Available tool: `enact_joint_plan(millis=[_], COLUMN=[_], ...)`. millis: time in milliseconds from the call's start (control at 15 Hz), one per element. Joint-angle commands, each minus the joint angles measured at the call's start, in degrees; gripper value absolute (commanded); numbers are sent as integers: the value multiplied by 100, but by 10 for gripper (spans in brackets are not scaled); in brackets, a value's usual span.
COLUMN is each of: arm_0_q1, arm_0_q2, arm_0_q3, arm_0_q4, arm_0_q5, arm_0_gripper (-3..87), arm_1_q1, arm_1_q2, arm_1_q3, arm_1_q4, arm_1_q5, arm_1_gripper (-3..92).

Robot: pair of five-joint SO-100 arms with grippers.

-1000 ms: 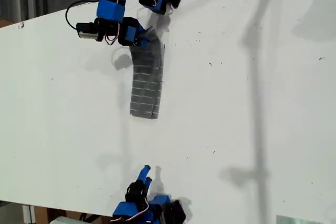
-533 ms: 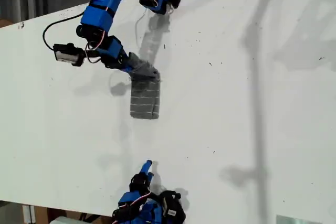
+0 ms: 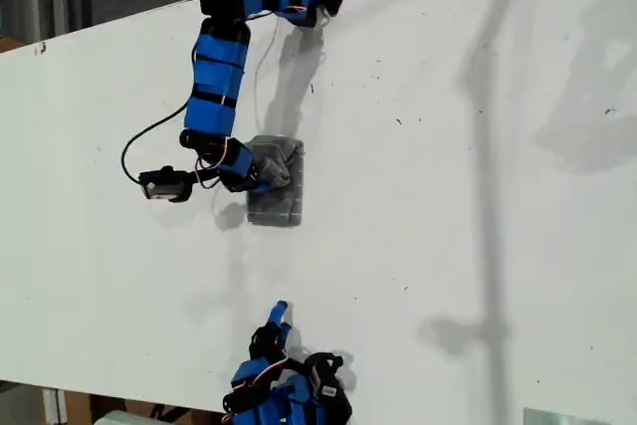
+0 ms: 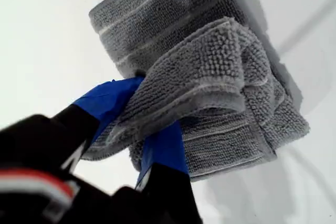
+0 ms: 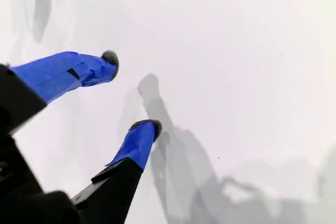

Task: Grasp corners of a square towel and fold twice.

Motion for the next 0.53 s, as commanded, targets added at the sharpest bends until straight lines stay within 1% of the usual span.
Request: enact_joint_plan(millis=[0,67,133,333,467], arm_0_q1=[-158,-167,-167,-167,-167], arm_0_q2=[-132,-281,-492,-1011,-1055], arm_0_q3=[-62,-105,-167,-360,-378], arm_0_q4=[-167,-229,-290,-431,-439], arm_0_q5=[62,79,88,105,105], arm_0_gripper=[208,207,207,206,206], arm_1_q1=[-97,-114,-123,-97,-26], arm_1_q2=[193,281,457,1310,2153], arm_1_q3=[-448,-483,-510,-237,615], arm_1_q4=[-141,-176,-176,-149,-158], arm_1_q5=[-132,-220,-308,-475,-439], arm_1_gripper=[180,289,336,353,350])
